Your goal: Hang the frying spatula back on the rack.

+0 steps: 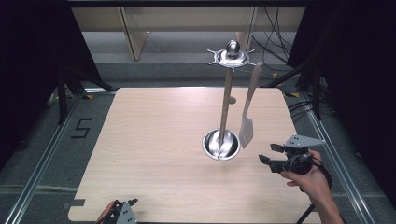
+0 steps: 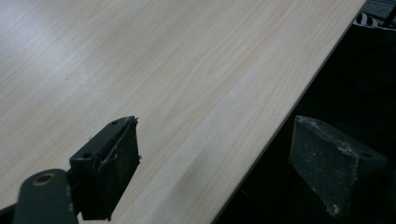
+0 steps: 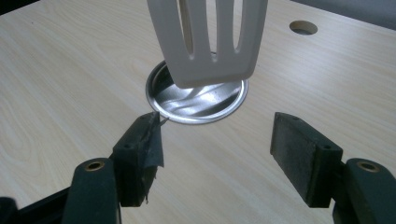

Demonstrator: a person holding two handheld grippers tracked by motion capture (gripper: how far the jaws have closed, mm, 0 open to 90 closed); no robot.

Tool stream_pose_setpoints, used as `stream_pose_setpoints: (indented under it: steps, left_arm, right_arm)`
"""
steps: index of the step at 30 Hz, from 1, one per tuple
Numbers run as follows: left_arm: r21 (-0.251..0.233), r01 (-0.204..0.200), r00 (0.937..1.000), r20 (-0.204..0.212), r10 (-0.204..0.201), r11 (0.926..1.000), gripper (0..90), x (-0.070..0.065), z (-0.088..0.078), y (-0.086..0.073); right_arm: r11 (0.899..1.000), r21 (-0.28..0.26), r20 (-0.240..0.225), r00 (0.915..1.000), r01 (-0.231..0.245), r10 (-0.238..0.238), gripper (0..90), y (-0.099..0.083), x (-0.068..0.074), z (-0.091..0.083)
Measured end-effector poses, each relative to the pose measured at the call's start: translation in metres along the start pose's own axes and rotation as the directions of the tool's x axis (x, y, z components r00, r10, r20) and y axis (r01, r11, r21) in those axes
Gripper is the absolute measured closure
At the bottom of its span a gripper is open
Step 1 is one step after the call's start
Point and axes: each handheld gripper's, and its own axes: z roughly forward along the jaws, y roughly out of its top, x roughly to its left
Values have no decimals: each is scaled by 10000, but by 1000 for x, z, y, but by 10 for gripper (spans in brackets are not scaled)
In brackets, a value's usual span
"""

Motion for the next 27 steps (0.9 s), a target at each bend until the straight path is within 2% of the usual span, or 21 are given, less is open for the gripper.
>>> stream_pose_setpoints:
  steps: [1,2,5,6,9,11,13,17,19,22,23,24,25,27]
  left_arm:
    - [42,-74,10000,-10,74,10000,150,1,-1,0]
    - [7,-26,10000,8,26,10000,150,0,0,0]
    - [18,-40,10000,56,40,10000,150,0,-1,0]
    - [3,-19,10000,61,19,10000,150,0,-1,0]
    - [83,-88,10000,-11,88,9999,150,0,-1,0]
    - [102,-60,10000,10,60,9999,150,0,0,0]
    - [106,-70,10000,11,70,9999,150,0,0,0]
    - [74,-80,10000,4,80,9999,150,0,0,0]
    - [78,-120,9999,-18,120,9999,150,0,0,0]
    - [52,-98,9999,23,98,9999,150,-1,0,0]
    - [49,-85,10000,38,85,10000,150,-1,0,-1]
    - [49,-85,10000,38,85,10000,150,-1,0,-1]
    - [48,-86,10000,29,86,10000,150,-1,0,-1]
    - [41,-76,10000,31,76,10000,150,-1,0,-1]
  right_arm:
    - [9999,77,-31,9999,127,-126,347,0,-1,0]
    - [9999,120,-4,10000,-91,91,347,-2,1,0]
    - [9998,208,-46,10000,39,-38,346,-3,0,1]
    - [9996,209,-45,9998,-180,181,345,-4,2,1]
    - [9998,219,19,10000,32,-32,344,-5,0,2]
    - [9996,232,24,9999,-133,132,342,-7,1,3]
    - [9997,248,55,10000,7,-8,341,-8,-1,3]
    - [9993,341,31,9999,-168,167,339,-11,0,4]
    - [9995,325,-9,10000,13,-13,339,-11,0,5]
    - [9993,360,3,9999,-141,141,337,-13,2,5]
    - [9991,416,-83,9999,68,-64,336,-13,2,5]
    - [9991,416,-83,9999,68,-64,336,-13,2,5]
    - [9989,424,-46,9998,-184,186,335,-14,5,6]
    - [9985,534,-120,9999,83,-77,335,-16,5,7]
